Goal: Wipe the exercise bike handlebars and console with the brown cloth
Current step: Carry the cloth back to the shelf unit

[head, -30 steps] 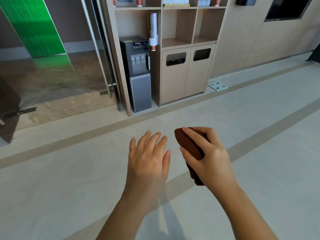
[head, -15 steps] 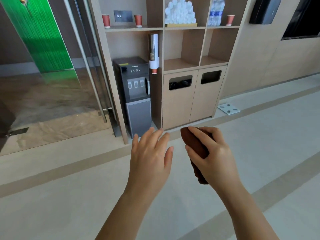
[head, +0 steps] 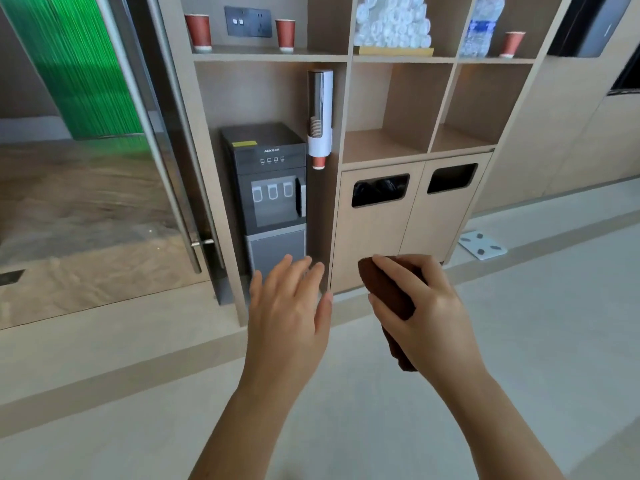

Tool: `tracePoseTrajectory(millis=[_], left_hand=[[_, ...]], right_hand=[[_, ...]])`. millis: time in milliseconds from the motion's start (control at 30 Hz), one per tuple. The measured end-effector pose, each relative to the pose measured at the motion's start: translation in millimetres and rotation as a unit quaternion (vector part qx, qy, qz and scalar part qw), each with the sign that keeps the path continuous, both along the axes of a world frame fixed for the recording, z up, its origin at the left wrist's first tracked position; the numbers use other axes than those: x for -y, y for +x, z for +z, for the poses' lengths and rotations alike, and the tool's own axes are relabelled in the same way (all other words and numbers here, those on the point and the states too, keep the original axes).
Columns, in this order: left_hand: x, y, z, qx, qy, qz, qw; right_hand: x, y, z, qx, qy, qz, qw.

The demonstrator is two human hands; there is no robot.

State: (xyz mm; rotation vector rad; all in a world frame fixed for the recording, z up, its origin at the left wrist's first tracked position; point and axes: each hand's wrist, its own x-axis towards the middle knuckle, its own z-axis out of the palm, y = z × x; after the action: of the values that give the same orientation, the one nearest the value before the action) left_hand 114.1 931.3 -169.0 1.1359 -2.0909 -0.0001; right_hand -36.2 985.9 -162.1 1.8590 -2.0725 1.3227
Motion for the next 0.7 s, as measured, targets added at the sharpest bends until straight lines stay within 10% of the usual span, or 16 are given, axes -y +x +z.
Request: tracePoseTrajectory(millis=[700], left_hand=[[459.5,-83.2,31.2,0.01,-0.022,0.031,0.999]], right_hand=[[468.1,-88.3,28.3,-0.03,-0.029,0.039,0.998]])
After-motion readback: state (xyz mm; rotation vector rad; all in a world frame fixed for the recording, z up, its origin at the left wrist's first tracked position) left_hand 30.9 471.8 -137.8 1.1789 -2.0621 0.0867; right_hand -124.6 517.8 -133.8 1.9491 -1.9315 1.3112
